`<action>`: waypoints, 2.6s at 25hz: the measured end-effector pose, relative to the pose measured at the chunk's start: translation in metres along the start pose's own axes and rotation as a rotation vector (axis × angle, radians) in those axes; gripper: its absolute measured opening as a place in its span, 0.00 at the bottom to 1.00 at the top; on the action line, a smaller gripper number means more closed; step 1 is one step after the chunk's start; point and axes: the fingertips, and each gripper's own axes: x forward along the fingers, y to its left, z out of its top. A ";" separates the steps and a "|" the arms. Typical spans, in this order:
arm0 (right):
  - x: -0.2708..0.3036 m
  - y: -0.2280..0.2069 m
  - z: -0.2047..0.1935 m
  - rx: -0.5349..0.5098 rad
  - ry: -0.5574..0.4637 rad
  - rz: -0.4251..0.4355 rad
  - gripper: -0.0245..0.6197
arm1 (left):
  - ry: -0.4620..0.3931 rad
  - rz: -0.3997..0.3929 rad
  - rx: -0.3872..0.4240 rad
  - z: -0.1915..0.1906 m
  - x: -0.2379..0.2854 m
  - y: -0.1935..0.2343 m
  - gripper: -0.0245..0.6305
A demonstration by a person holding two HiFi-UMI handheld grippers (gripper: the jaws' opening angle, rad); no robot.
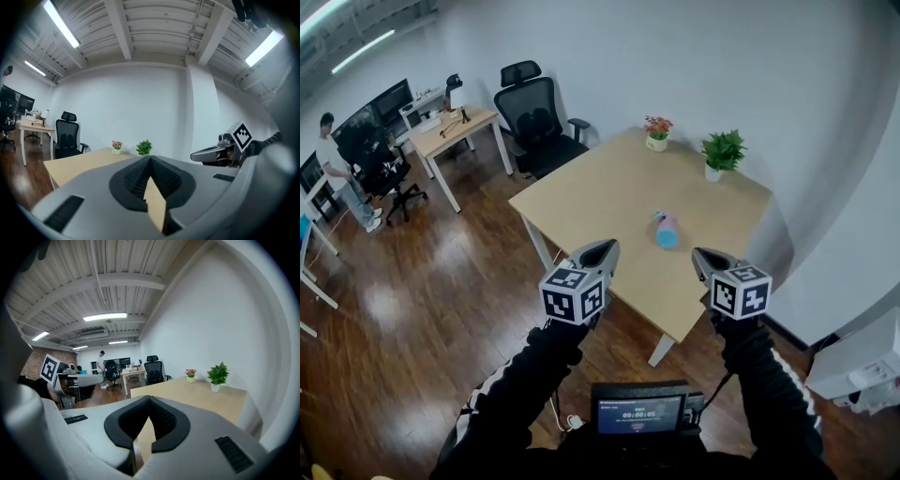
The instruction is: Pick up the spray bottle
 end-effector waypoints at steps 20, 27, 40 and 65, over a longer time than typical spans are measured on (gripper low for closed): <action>0.457 -0.205 0.039 0.292 0.301 -0.194 0.28 | 0.318 -0.062 -0.084 -0.009 0.363 0.395 0.06; 0.557 -0.294 0.002 0.414 0.530 -0.244 0.48 | 0.504 -0.106 -0.197 -0.059 0.478 0.445 0.16; 0.646 -0.396 -0.145 0.575 0.989 -0.291 0.70 | 0.712 -0.080 -0.295 -0.144 0.610 0.487 0.22; 0.670 -0.403 -0.098 0.602 0.671 -0.205 0.59 | 0.615 -0.170 -0.307 -0.117 0.630 0.485 0.22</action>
